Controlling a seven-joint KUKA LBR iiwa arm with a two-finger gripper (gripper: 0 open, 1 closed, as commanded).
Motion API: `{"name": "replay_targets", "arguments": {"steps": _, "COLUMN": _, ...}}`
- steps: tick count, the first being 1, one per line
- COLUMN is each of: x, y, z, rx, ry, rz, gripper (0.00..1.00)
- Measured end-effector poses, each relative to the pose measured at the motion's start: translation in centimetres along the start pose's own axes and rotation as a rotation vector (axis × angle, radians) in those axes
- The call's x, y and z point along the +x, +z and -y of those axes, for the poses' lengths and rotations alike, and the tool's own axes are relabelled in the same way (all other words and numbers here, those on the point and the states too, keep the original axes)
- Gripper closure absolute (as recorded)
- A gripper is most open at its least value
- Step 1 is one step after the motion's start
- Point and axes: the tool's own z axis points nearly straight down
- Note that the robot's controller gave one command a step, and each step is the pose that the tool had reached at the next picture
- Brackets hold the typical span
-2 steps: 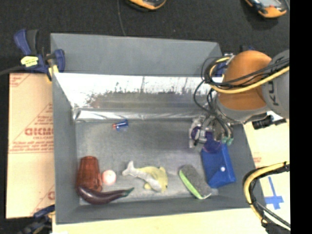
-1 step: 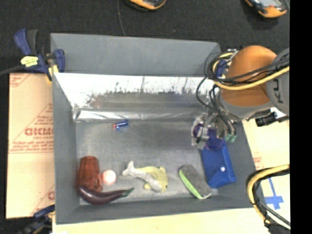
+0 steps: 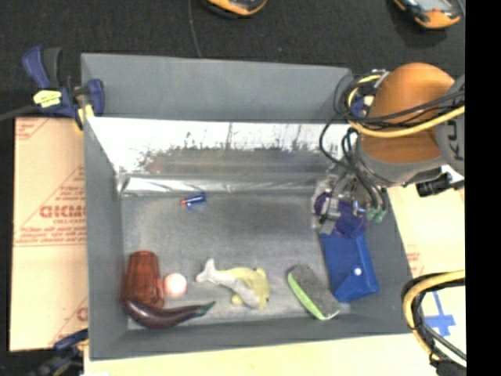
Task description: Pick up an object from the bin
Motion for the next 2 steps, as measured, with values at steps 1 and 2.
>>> {"name": "replay_targets", "arguments": {"steps": 1, "x": -0.1, "y": -2.4, "z": 0.0, "rx": 0.000, "ry": -0.001, "rz": 0.003, "gripper": 1.00}}
{"name": "replay_targets", "arguments": {"steps": 2, "x": -0.2, "y": -3.6, "z": 0.0, "rx": -0.001, "ry": -0.002, "rz": 0.003, "gripper": 1.00}}
